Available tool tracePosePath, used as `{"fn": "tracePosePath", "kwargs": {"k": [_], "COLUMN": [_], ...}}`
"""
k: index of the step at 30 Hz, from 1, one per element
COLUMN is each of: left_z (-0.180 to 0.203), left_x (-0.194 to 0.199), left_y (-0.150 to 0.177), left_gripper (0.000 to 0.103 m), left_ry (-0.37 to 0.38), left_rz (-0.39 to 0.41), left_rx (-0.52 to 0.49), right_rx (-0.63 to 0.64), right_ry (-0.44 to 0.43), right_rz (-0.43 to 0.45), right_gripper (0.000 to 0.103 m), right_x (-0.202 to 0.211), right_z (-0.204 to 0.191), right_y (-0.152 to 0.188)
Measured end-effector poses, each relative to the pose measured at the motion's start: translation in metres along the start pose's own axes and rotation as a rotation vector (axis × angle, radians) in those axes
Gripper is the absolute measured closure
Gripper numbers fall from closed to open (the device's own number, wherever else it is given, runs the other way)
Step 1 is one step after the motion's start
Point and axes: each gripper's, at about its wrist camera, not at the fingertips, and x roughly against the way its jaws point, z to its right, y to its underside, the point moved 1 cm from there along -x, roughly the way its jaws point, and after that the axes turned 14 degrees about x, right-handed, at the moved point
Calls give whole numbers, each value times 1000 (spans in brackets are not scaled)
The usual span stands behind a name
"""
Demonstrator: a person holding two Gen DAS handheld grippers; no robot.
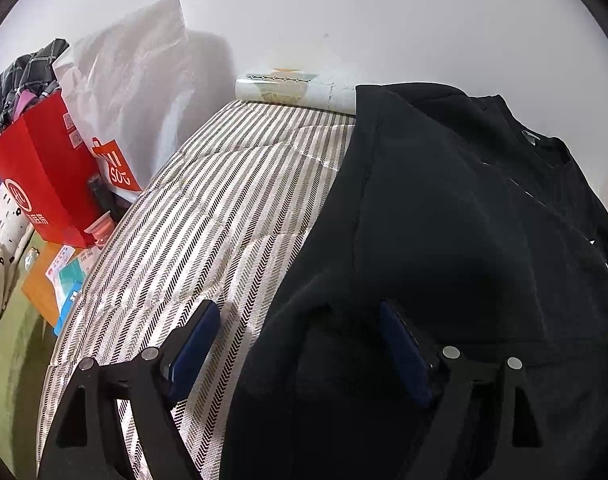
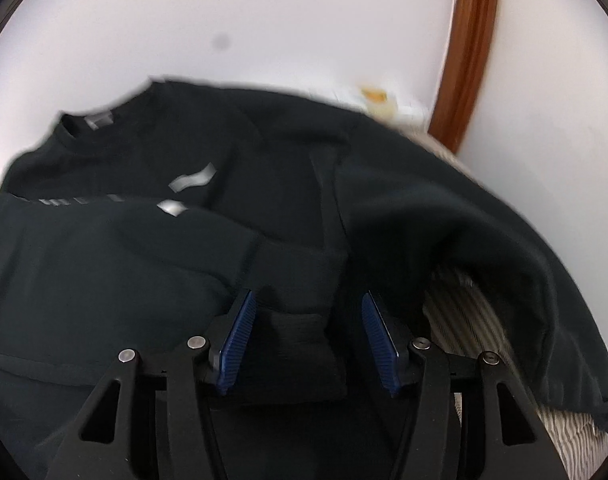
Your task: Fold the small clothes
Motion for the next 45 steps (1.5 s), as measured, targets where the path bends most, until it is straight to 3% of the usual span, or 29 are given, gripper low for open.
{"fn": "tracePosePath", "kwargs": {"k": [2,4,6,10,17,18,20,22,24,28,33,40,45], "left_z": [0,0,0,-1,0,0,1,3,4,0,-14,-32,-25], "left_x": [0,0,0,0,1,2,4,7,10,17,32,38,26], "left_y": [0,0,0,0,1,1,1,2,1,-5,-4,1,-6], "left_gripper": [21,21,21,21,21,21,22,22,22,22,22,23,36], "left_ry": [0,1,1,5,3,2,1,3,9,7,-1,-2,68], "left_rz": [-1,0,0,1,3,6,14,20,19,1,-29,-22,-49], "left_rx": [0,1,1,3,2,0,-9,-25,-48,-69,-120,-212,-214], "right_rx": [-20,-12,6,-38,13,26,39,41,52,94,280,468,524], "right_ry": [-11,-24,25,8,82,109,133,87,50,-46,-255,-389,-489], "right_rz": [10,25,26,77,73,82,102,139,178,253,290,274,269], "right_gripper": [49,79,97,98,98,96,84,68,67,54,53,54,54], "right_x": [-4,-3,-2,6,3,6,12,24,39,67,85,59,41], "right_z": [2,0,-2,11,7,6,5,3,-3,-30,-107,-231,-296], "right_y": [2,2,1,3,1,1,0,0,-2,-15,-60,-111,-135]}}
